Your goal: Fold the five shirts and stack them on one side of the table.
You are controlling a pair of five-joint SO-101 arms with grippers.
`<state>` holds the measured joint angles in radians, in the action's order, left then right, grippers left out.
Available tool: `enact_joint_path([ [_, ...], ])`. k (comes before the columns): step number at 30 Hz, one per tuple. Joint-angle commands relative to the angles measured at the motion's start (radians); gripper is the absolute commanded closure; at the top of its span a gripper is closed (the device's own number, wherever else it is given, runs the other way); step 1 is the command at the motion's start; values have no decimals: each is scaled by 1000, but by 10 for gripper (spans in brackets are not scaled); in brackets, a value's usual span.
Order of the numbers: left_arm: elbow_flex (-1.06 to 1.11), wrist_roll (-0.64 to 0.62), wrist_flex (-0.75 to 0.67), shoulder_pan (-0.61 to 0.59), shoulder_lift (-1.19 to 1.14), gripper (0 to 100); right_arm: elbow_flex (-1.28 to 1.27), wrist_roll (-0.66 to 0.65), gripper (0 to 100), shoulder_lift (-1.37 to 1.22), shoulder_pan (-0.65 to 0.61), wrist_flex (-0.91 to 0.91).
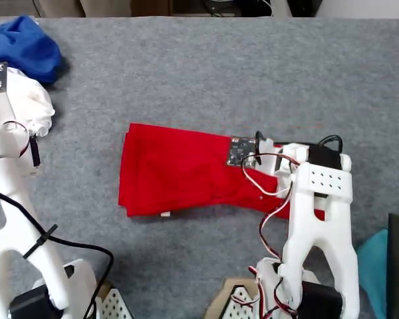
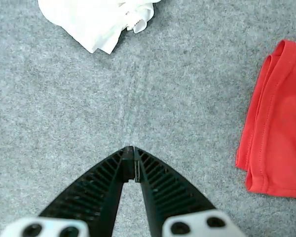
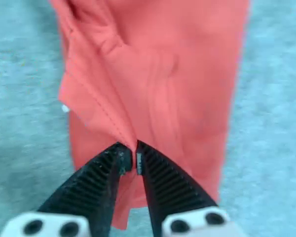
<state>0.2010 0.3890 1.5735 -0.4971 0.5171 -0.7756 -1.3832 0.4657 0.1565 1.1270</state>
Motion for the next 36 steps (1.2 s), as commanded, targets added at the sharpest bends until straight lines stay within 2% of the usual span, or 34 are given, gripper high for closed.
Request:
enact_joint_path([
  [1, -46, 5, -12, -11, 8, 979, 30, 2, 991, -5, -13, -94],
  [5, -46, 5, -12, -11, 8, 979, -41, 2, 989, -4, -15, -204],
  [7, -46, 5, -12, -11, 8, 979, -73, 2, 956, -2, -15, -239],
  [12, -44, 5, -9, -11, 8, 979, -97, 3, 687, 4, -10, -255],
  [14, -41, 5, -9, -11, 8, 979, -96, 6, 656, 4, -8, -255],
  [19, -41, 5, -11, -11, 8, 979, -96, 6, 721, 39, -7, -242],
  [22, -40, 5, -12, -11, 8, 979, -88, 6, 779, 116, -16, -152],
  [26, -41, -5, -14, -3, -2, 979, -90, 18, 912, 222, -47, -14],
  [28, -38, -52, -14, 2, -7, 979, -85, 91, 975, 252, -48, 25],
  [30, -46, -107, -11, 29, -38, 978, -56, 164, 981, 262, -47, 58],
  [33, -48, -153, -14, 86, -119, 978, 25, 272, 931, 240, -48, 160],
  [36, -54, -190, -14, 163, -223, 931, 143, 373, 915, 185, -45, 267],
])
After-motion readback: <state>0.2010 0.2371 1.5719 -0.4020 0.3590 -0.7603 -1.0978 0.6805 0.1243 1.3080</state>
